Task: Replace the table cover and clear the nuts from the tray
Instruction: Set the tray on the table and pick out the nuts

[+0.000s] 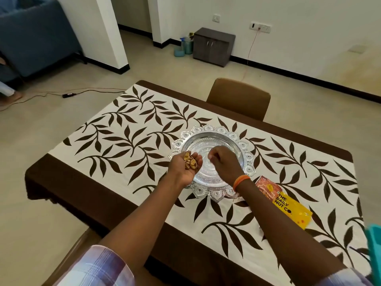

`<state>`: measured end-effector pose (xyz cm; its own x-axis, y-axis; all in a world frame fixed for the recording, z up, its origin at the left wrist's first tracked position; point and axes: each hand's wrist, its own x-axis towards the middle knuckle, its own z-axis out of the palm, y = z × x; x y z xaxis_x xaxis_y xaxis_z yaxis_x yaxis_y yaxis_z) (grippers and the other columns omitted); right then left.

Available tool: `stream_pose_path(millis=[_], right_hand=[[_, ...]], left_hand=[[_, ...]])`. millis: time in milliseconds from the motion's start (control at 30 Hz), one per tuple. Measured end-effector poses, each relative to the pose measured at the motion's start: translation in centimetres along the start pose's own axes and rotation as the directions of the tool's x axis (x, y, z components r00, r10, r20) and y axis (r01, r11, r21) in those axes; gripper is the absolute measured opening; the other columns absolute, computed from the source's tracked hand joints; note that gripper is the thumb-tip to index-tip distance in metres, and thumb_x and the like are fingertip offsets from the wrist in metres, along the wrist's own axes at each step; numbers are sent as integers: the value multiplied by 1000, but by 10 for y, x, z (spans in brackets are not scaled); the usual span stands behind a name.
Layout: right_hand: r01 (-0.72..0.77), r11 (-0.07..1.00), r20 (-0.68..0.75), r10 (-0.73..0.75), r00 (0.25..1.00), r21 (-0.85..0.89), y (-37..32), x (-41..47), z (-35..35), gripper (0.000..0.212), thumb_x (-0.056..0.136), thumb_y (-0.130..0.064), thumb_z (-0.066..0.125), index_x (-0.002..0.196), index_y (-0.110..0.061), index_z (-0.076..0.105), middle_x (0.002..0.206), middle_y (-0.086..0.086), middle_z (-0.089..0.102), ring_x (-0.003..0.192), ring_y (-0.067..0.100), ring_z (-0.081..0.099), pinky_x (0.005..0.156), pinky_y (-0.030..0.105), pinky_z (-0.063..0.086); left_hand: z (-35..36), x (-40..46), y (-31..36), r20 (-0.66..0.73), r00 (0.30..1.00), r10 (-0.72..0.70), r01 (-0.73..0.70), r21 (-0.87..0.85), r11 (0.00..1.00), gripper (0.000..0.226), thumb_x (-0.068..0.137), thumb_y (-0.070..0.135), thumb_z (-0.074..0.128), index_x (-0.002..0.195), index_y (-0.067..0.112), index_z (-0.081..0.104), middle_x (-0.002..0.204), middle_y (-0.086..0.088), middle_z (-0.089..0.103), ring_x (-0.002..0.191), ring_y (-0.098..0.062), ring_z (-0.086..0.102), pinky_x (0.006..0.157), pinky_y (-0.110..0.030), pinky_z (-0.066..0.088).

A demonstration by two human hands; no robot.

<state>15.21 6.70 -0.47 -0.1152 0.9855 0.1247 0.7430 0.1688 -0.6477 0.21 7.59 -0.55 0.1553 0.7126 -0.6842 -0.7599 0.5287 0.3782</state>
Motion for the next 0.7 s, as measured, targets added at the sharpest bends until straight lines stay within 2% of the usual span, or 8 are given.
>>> stream_pose_path(millis=[67, 133, 267, 367, 500, 600, 633, 700], right_hand=[[64, 996, -63, -60, 996, 61, -9, 0, -14, 10, 89, -7, 56, 80, -11, 59, 81, 1, 57, 75, 14, 50, 67, 27, 41], [144, 989, 4, -144, 990, 26, -19, 1, -20, 9, 89, -8, 57, 82, -12, 61, 83, 1, 59, 77, 13, 51, 69, 26, 42], [217, 975, 67, -214, 975, -44, -23, 1, -26, 15, 90, -9, 54, 88, -15, 67, 91, 2, 63, 86, 18, 57, 76, 35, 49], [230, 972, 73, -227, 971, -38, -24, -8, -35, 17, 89, -5, 55, 90, -11, 71, 91, 4, 64, 85, 15, 55, 78, 31, 48], [157, 980, -16, -156, 988, 122, -24, -31, -57, 9, 84, -6, 65, 89, -11, 71, 85, -5, 61, 80, 11, 56, 73, 16, 45], [116, 976, -46, -109, 993, 183, -27, -54, -65, 8, 82, -13, 71, 90, -12, 67, 87, -1, 64, 79, 12, 60, 70, 19, 50], [76, 971, -89, -57, 994, 228, -28, -61, -67, 8, 83, -16, 71, 88, -11, 66, 85, 1, 65, 76, 12, 61, 68, 20, 51], [-34, 910, -225, 138, 965, 413, -28, -81, -68, 13, 86, -22, 68, 83, -11, 61, 80, 4, 65, 72, 14, 62, 67, 29, 53]], left_hand=[[3, -1, -8, 1, 1000, -11, 11, 1, 1000, 28, 104, 20, 37, 87, 7, 54, 79, -12, 61, 71, -23, 61, 59, -29, 58], [9, -4, -16, 25, 999, -26, 26, 5, 1000, 27, 104, 19, 37, 88, 7, 55, 78, -11, 64, 68, -21, 62, 59, -28, 58], [22, -11, -32, 63, 998, -16, 13, 43, 999, 34, 104, 20, 34, 95, 3, 61, 87, -12, 64, 81, -21, 63, 81, -32, 51], [26, -17, -38, 71, 997, 0, -3, 44, 999, 35, 104, 19, 34, 93, 3, 63, 89, -12, 64, 82, -22, 62, 86, -32, 49], [31, -38, -48, 123, 992, -15, 11, 34, 999, 38, 104, 20, 32, 96, -2, 63, 84, -17, 72, 77, -22, 68, 83, -30, 51], [34, -57, -60, 172, 985, -9, -2, 62, 998, 40, 104, 18, 30, 101, -3, 63, 93, -20, 73, 85, -25, 71, 89, -33, 51], [34, -62, -66, 173, 985, -4, -7, 61, 998, 36, 103, 17, 32, 102, -2, 62, 95, -19, 71, 87, -25, 69, 90, -33, 51], [32, -74, -79, 159, 987, -2, -6, 47, 999, 29, 103, 18, 35, 95, 3, 59, 86, -15, 66, 77, -22, 64, 79, -32, 55]])
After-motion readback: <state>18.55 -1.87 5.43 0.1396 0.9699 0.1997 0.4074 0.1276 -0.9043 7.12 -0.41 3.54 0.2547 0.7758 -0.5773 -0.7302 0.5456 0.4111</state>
